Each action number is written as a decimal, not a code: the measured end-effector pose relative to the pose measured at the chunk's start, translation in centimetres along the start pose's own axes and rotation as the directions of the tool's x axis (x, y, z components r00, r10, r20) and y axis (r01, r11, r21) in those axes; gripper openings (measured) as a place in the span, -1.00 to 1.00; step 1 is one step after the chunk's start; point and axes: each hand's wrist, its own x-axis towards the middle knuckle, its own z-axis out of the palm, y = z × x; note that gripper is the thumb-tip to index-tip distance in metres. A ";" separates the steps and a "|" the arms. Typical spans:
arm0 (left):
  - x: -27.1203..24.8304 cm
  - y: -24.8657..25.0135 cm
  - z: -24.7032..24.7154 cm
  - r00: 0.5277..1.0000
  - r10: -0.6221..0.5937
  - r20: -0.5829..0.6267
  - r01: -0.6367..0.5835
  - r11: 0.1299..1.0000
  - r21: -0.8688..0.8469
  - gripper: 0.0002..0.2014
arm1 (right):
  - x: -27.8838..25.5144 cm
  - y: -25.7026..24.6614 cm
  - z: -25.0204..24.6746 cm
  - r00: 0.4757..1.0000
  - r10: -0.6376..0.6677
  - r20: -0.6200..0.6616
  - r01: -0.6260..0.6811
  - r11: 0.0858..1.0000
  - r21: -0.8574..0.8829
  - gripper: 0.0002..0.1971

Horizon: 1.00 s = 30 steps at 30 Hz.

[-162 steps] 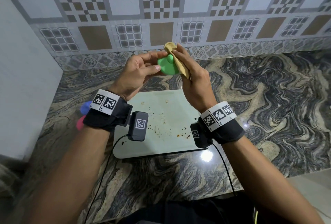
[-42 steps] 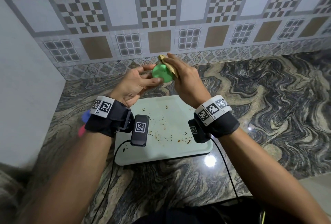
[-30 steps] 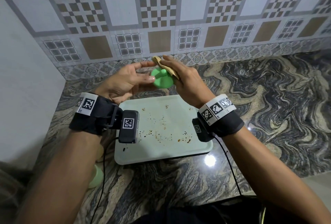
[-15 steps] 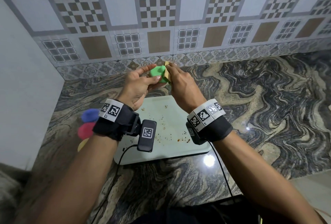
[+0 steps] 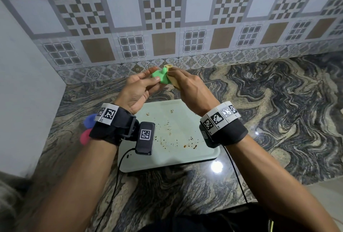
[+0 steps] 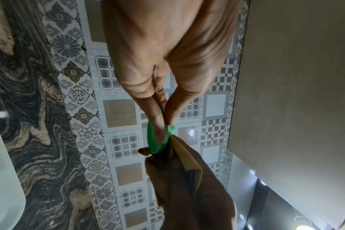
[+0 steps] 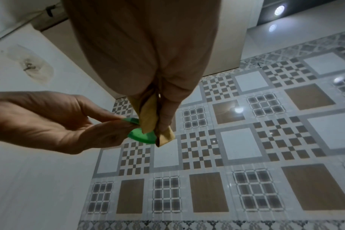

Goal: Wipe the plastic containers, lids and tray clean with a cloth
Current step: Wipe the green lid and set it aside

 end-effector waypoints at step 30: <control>0.3 0.2 2.5 0.895 0.443 -0.050 -0.281 0.648 0.708 -0.63 | 1.0 0.1 1.2 0.950 0.158 -0.269 -0.146 0.987 0.062 -0.38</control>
